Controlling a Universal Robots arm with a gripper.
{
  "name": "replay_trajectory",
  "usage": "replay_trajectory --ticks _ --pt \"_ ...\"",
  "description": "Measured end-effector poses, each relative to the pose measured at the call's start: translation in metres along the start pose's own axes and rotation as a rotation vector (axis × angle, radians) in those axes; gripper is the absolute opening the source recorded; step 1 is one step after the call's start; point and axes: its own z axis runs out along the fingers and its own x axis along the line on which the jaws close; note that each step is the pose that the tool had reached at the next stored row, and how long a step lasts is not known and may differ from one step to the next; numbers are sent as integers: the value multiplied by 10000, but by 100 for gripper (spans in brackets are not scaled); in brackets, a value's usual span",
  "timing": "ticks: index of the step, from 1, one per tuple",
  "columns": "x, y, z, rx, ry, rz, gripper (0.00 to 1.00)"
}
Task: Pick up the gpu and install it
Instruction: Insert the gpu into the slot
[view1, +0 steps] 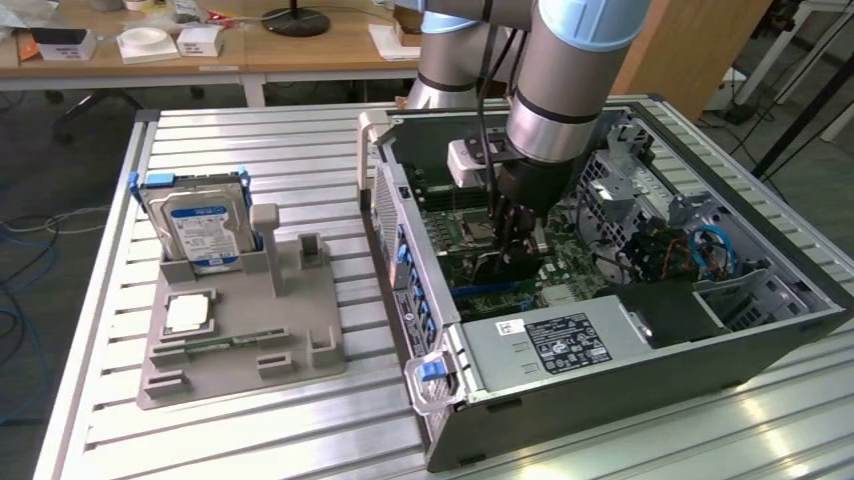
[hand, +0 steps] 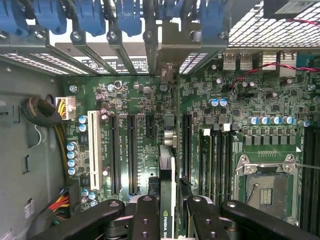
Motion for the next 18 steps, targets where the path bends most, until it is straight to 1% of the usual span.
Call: replay_trajectory --ticks 5,18 --pt "-1 6 23 -1 17 -2 26" --pt "-7 14 27 4 15 -5 26"
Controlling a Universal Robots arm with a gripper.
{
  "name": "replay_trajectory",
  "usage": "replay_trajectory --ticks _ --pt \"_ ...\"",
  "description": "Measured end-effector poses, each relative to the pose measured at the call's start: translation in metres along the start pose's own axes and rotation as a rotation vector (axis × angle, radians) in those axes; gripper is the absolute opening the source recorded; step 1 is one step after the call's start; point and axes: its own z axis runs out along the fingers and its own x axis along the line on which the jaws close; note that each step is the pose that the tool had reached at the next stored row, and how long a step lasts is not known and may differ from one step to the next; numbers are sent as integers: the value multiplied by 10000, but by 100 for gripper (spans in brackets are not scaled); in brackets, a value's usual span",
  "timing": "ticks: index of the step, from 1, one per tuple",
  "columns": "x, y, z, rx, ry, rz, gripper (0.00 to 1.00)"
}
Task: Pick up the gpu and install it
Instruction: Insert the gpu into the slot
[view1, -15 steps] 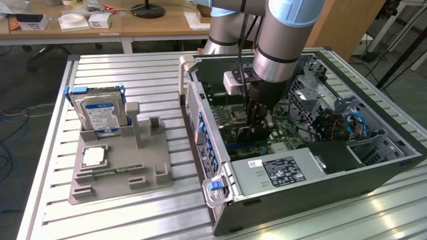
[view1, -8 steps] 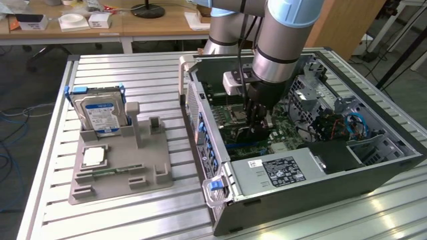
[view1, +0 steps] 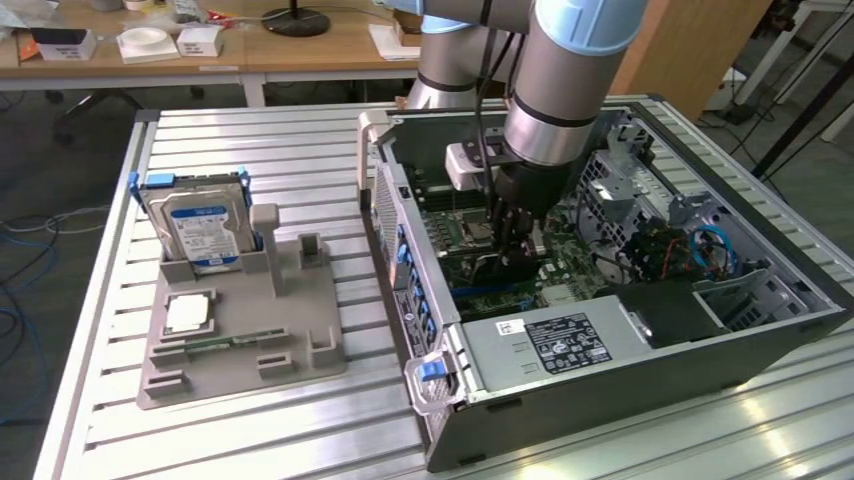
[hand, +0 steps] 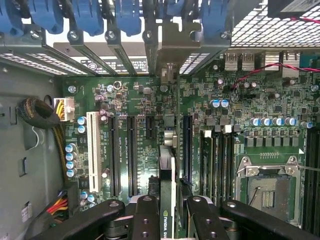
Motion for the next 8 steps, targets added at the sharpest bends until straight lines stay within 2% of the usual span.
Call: replay_trajectory --ticks 8 --pt "-22 16 0 -3 0 -95 26"
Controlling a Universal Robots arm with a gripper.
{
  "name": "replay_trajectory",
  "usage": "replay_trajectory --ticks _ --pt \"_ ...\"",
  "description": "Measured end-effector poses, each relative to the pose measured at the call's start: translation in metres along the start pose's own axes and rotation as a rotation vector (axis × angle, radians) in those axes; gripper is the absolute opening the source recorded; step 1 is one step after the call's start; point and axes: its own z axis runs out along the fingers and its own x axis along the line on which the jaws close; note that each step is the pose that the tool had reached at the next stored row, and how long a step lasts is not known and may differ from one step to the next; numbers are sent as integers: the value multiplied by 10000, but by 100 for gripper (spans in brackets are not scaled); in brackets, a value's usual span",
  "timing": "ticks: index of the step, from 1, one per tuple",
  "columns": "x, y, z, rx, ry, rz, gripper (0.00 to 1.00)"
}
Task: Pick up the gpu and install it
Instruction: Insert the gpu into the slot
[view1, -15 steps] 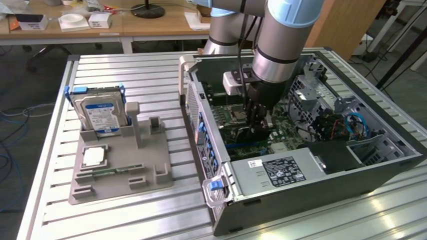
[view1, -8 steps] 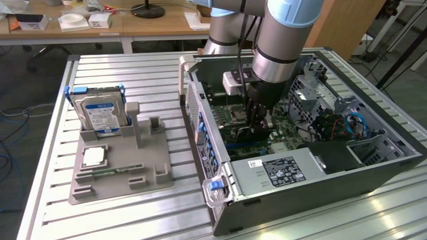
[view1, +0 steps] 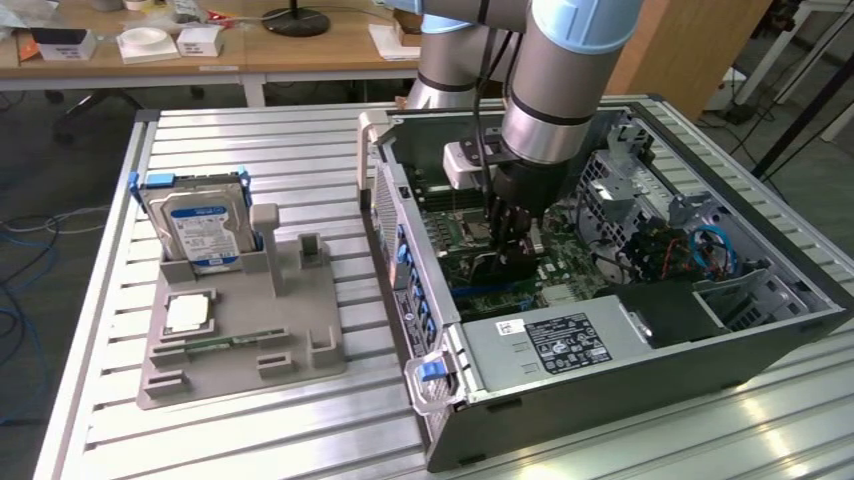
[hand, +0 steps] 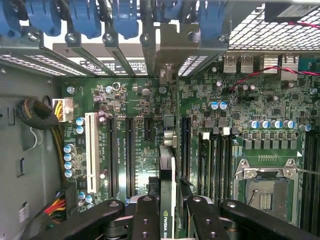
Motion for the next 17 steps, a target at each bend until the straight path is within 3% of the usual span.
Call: replay_trajectory --ticks 17 --pt "1 6 27 0 8 0 26"
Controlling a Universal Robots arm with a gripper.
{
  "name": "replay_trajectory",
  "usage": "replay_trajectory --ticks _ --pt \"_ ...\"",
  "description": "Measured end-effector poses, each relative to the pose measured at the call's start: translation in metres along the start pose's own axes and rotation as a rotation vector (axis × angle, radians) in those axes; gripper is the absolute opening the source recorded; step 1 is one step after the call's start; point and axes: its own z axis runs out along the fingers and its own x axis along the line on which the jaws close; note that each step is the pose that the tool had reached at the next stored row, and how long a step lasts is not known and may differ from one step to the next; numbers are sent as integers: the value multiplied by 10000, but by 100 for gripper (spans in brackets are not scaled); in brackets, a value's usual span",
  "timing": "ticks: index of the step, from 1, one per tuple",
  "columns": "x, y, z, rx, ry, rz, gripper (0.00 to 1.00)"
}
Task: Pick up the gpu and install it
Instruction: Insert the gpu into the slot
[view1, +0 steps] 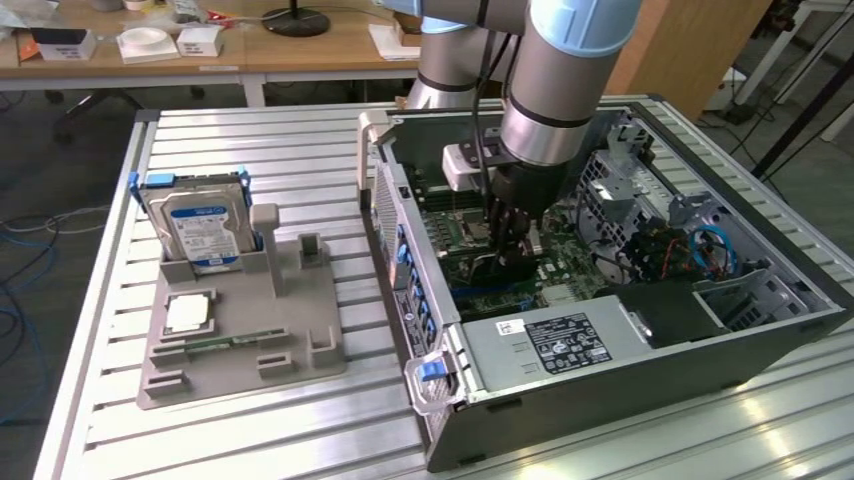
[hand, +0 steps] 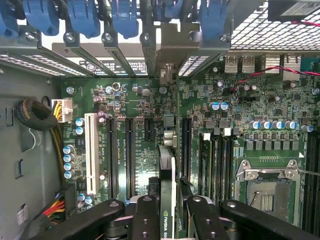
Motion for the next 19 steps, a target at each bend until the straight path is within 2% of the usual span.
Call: replay_trajectory --ticks 19 --pt "1 1 29 1 8 0 26"
